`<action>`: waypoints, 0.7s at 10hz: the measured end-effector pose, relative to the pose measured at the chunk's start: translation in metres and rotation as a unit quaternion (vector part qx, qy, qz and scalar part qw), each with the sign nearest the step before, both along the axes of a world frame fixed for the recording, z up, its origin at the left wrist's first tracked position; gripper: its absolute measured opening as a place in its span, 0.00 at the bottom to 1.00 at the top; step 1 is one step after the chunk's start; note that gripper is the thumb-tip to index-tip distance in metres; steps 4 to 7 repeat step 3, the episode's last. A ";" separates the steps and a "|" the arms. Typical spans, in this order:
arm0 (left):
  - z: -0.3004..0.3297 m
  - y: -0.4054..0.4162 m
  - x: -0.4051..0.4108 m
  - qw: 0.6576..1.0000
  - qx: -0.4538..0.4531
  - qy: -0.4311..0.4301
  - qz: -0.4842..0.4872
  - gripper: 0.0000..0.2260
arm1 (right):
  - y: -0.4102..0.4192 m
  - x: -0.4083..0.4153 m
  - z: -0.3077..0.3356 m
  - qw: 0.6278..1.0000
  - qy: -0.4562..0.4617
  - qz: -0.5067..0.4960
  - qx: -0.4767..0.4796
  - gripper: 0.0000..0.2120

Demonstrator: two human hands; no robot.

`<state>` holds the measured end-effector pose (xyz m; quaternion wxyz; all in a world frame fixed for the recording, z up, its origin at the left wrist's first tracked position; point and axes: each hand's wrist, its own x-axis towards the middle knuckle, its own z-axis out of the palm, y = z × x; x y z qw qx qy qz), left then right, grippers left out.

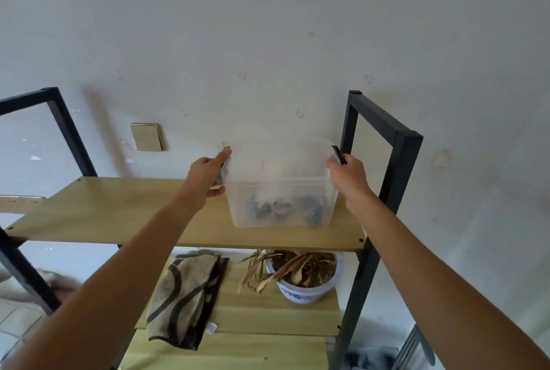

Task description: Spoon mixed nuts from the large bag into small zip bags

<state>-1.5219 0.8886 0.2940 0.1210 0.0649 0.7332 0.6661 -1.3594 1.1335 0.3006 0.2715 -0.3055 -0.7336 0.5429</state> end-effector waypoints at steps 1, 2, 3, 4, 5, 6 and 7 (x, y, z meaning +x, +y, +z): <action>0.010 0.001 0.001 0.999 -0.040 0.009 -0.015 0.21 | 0.000 0.000 0.002 1.000 -0.014 -0.007 0.019 0.18; 0.028 -0.003 0.003 0.991 -0.109 0.073 -0.022 0.20 | -0.009 0.010 0.013 0.992 -0.006 -0.021 0.122 0.23; 0.047 -0.012 0.020 0.975 -0.117 0.189 0.017 0.18 | -0.027 0.047 0.035 0.974 0.091 0.002 0.206 0.25; 0.047 -0.012 0.020 0.975 -0.117 0.189 0.017 0.18 | -0.027 0.047 0.035 0.974 0.091 0.002 0.206 0.25; 0.047 -0.012 0.020 0.975 -0.117 0.189 0.017 0.18 | -0.027 0.047 0.035 0.974 0.091 0.002 0.206 0.25; 0.047 -0.012 0.020 0.975 -0.117 0.189 0.017 0.18 | -0.027 0.047 0.035 0.974 0.091 0.002 0.206 0.25; 0.047 -0.012 0.020 0.975 -0.117 0.189 0.017 0.18 | -0.027 0.047 0.035 0.974 0.091 0.002 0.206 0.25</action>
